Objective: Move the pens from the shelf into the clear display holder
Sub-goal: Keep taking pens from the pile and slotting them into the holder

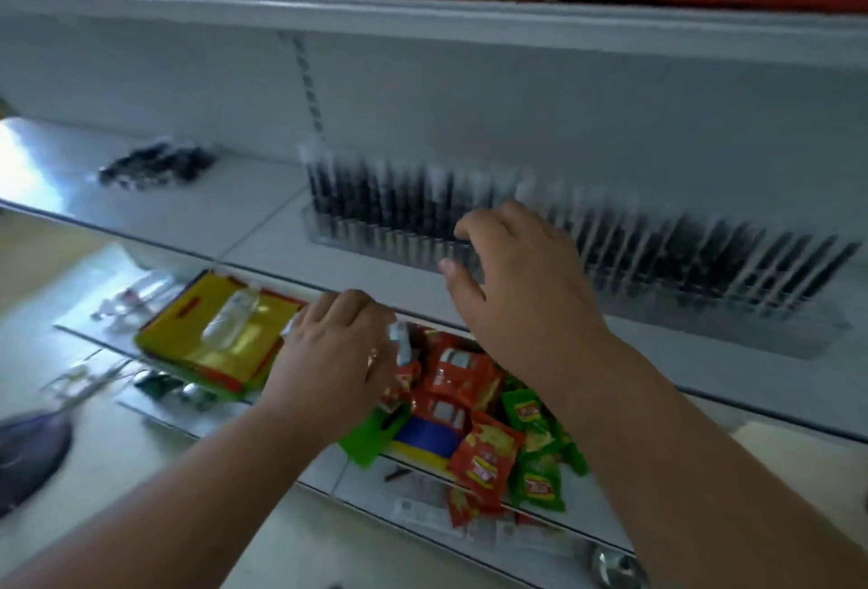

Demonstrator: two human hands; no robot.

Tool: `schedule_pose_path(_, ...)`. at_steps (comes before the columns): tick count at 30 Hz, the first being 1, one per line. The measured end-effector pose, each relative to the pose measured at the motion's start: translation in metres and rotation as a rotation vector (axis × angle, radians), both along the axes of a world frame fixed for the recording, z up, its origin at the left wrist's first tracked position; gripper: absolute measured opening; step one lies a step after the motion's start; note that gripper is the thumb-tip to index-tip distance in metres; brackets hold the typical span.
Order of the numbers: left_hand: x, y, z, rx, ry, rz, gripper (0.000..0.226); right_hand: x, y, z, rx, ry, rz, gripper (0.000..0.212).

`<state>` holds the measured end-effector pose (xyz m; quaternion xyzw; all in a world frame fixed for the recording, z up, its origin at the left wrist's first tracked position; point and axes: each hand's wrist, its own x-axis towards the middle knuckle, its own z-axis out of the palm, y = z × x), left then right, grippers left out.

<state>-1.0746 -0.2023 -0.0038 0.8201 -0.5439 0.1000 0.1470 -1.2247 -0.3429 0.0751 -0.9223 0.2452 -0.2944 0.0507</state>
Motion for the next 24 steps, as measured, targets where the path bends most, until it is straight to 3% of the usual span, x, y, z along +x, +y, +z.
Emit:
schedule_pose_path(8,0.090,0.135,-0.001,-0.062,0.006,0.223,0.042,0.122,0.112,0.014,-0.044,0.009,0.178,0.034)
schedule_pose_path(16,0.202,0.311,-0.007,-0.023,0.013,0.395,0.031,0.276,0.261,0.007,0.052,0.050,0.292,0.034)
schedule_pose_path(20,0.246,0.346,0.006,-0.063,-0.014,0.435,0.031,0.326,0.288,0.022,0.086,0.043,0.299,0.037)
schedule_pose_path(24,0.294,0.332,0.009,-0.055,-0.021,0.416,0.035,0.365,0.286,0.023,0.056,0.094,0.302,0.042)
